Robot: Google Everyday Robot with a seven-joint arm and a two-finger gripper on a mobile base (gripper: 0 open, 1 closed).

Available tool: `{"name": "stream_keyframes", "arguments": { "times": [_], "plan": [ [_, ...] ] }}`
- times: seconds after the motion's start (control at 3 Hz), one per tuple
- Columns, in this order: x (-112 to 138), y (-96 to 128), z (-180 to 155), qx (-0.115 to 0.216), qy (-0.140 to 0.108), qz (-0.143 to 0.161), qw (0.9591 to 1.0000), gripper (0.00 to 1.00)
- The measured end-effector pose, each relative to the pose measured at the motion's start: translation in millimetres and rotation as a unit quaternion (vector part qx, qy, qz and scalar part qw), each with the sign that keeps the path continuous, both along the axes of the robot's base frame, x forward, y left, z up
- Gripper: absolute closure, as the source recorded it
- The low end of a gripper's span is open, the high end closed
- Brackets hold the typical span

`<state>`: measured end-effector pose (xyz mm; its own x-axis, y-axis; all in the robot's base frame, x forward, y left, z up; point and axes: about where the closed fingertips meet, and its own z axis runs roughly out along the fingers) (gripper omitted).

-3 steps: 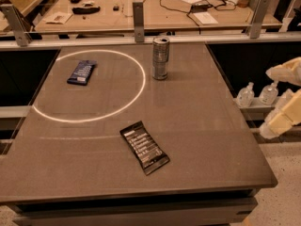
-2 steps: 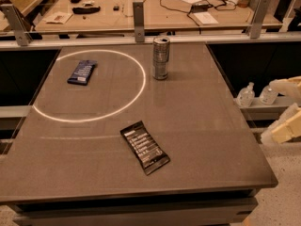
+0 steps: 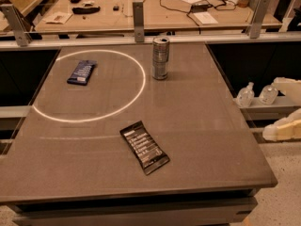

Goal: Move redbull can near rxbar chocolate

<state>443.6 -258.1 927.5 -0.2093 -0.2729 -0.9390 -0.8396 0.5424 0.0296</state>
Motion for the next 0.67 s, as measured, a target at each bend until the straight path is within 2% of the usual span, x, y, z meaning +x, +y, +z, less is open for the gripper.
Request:
{"name": "stream_keyframes", "arguments": {
  "times": [0.33, 0.67],
  "plan": [
    [3.9, 2.3, 12.7, 0.020, -0.025, -0.007, 0.9995, 0.00],
    [12.5, 5.6, 7.6, 0.021, -0.023, -0.007, 0.9995, 0.00]
  ]
}}
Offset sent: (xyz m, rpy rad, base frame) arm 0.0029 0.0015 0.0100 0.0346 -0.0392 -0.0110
